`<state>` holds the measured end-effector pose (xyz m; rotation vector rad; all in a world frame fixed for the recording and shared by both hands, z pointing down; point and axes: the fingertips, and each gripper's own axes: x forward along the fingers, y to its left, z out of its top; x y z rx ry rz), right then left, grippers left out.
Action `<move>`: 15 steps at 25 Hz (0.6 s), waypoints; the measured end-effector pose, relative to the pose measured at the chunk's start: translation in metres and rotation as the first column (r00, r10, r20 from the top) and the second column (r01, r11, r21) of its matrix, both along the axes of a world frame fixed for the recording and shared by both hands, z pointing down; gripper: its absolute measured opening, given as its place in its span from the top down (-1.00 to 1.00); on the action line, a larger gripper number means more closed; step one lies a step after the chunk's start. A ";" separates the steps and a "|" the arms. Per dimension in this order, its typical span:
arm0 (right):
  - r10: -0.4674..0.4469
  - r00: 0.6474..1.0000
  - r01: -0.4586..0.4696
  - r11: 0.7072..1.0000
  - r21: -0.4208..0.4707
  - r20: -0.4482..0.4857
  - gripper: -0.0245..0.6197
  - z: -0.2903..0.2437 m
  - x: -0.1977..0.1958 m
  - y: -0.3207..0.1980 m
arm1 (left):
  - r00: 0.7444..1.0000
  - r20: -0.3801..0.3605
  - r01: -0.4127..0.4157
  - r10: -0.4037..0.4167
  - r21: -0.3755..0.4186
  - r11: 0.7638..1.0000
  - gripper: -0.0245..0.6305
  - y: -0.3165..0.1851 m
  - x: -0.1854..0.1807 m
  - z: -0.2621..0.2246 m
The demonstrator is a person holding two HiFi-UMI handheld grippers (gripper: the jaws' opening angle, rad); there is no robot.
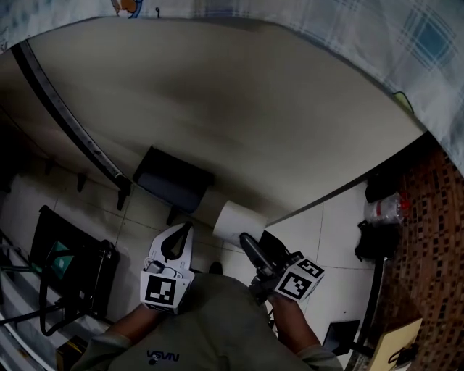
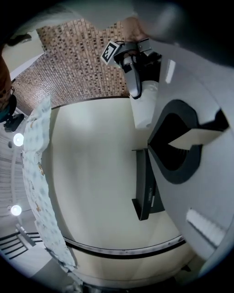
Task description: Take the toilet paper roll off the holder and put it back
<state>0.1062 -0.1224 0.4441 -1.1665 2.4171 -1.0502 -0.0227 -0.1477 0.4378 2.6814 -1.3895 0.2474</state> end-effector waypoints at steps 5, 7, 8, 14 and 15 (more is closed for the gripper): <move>-0.008 0.999 0.009 0.999 -0.037 0.034 0.41 0.014 -0.001 0.001 | 0.999 0.020 0.035 -0.035 -0.017 0.999 0.91 -0.001 -0.003 0.012; -0.013 0.999 0.014 0.999 -0.040 0.040 0.41 0.016 -0.002 0.001 | 0.999 0.030 0.038 -0.037 -0.019 0.999 0.91 -0.001 -0.003 0.014; -0.015 0.999 0.016 0.999 -0.039 0.042 0.41 0.016 -0.003 0.001 | 0.999 0.035 0.039 -0.038 -0.017 0.999 0.91 0.000 -0.003 0.015; -0.019 0.998 0.021 0.999 -0.039 0.055 0.42 0.019 -0.005 -0.001 | 0.997 0.057 0.059 -0.059 -0.005 0.998 0.91 -0.001 -0.006 0.020; -0.019 0.998 0.021 0.999 -0.040 0.057 0.42 0.019 -0.005 -0.002 | 0.996 0.060 0.063 -0.063 -0.004 0.998 0.91 -0.001 -0.007 0.020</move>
